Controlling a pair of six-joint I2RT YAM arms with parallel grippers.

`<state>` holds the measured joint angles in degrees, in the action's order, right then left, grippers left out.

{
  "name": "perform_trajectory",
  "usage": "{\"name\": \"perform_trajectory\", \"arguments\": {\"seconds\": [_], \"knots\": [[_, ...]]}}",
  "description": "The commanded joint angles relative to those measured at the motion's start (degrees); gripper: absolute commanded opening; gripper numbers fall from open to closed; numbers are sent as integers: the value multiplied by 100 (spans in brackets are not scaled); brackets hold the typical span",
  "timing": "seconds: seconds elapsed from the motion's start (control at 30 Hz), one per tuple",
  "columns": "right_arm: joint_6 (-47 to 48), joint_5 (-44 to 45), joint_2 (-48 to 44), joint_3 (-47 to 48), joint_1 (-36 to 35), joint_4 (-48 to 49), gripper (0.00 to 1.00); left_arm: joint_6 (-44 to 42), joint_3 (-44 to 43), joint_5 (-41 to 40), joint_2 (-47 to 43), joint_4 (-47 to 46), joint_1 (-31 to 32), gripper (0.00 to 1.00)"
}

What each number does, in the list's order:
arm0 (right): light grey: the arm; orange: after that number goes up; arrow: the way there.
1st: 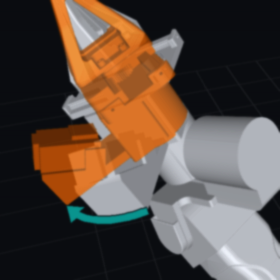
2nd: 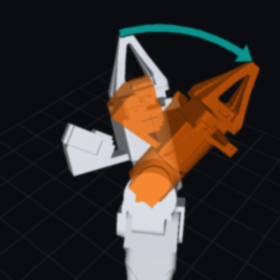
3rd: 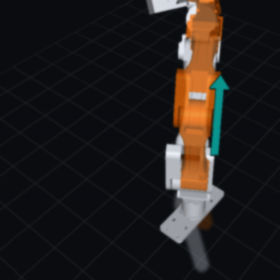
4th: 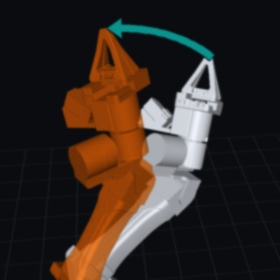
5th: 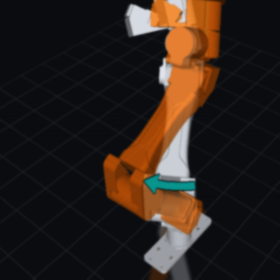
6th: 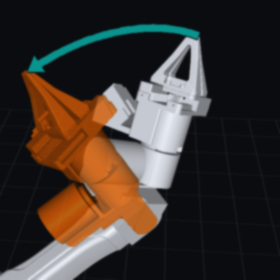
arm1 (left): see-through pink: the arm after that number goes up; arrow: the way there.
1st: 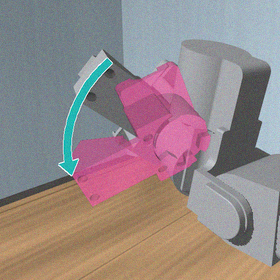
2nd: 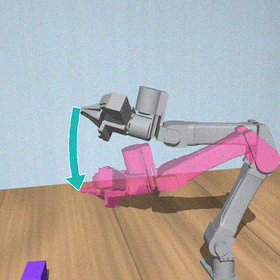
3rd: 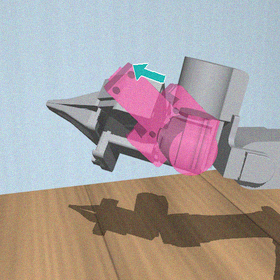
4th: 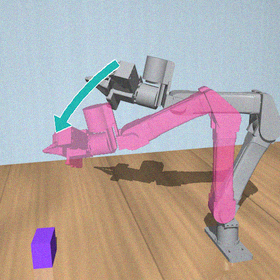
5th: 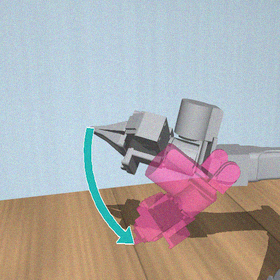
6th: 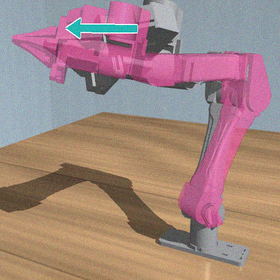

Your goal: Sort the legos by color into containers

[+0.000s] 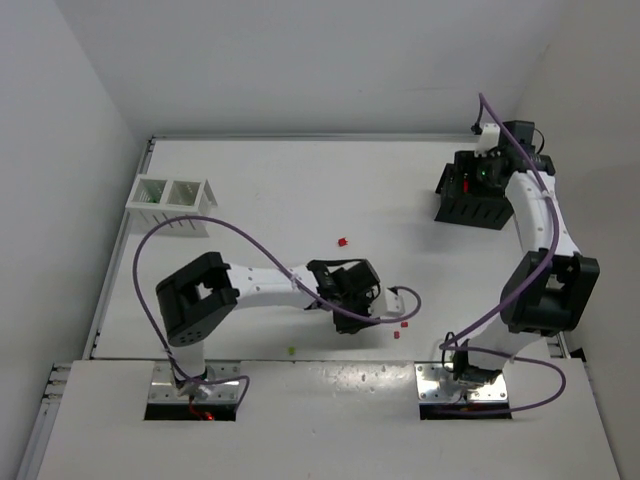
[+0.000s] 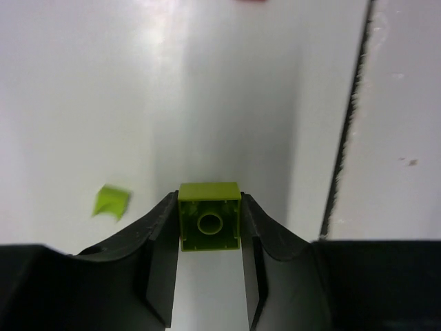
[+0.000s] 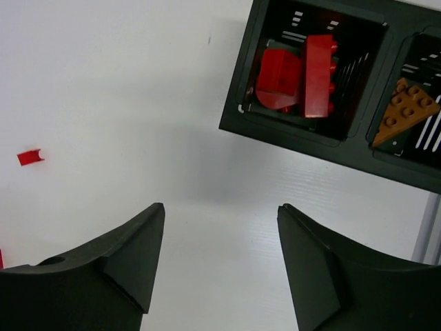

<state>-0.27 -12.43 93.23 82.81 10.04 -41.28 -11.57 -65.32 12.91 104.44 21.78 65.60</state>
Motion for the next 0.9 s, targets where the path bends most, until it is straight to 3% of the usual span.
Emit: {"name": "perform_trajectory", "arguments": {"seconds": [0.0, 0.1, 0.2, 0.23, 0.3, 0.33, 0.4, 0.47, 0.5, 0.73, 0.87], "knots": [[98, -242, -190, -228, 24, 145, 67, -56, 63, -60, -687, 90, -433, 24], [98, -419, -805, -966, 24, 892, 78, -56, 10, -60, -1241, 291, -1022, 20], [379, -479, -947, -1197, -99, 911, 78, -56, -234, -130, -1680, 510, -1766, 19], [440, -689, -860, -918, -99, 728, 72, -3, -323, -130, -1899, 607, -1997, 17], [800, -1041, -421, -426, -99, -54, 72, -3, -568, -35, -2041, 862, -2822, 15], [801, -1312, -333, -362, -12, -125, 77, 49, -631, 44, -2155, 924, -3130, 14], [749, -1315, -262, -362, -11, -126, 77, 50, -693, 229, -2261, 1038, -4093, 13], [748, -1227, -262, -362, -125, 5, 69, -11, -859, 362, -2331, 1039, -4712, 13], [600, -1427, -262, -362, -125, 75, 66, -12, -912, 440, -2332, 1039, -5263, 13], [599, -1316, 143, 33, -239, -47, 54, -144, -1685, 985, -1298, 1469, -7260, 12], [651, -1095, 143, -97, -432, -47, 52, -143, -2177, 1171, -734, 1522, -7825, 10]]}}
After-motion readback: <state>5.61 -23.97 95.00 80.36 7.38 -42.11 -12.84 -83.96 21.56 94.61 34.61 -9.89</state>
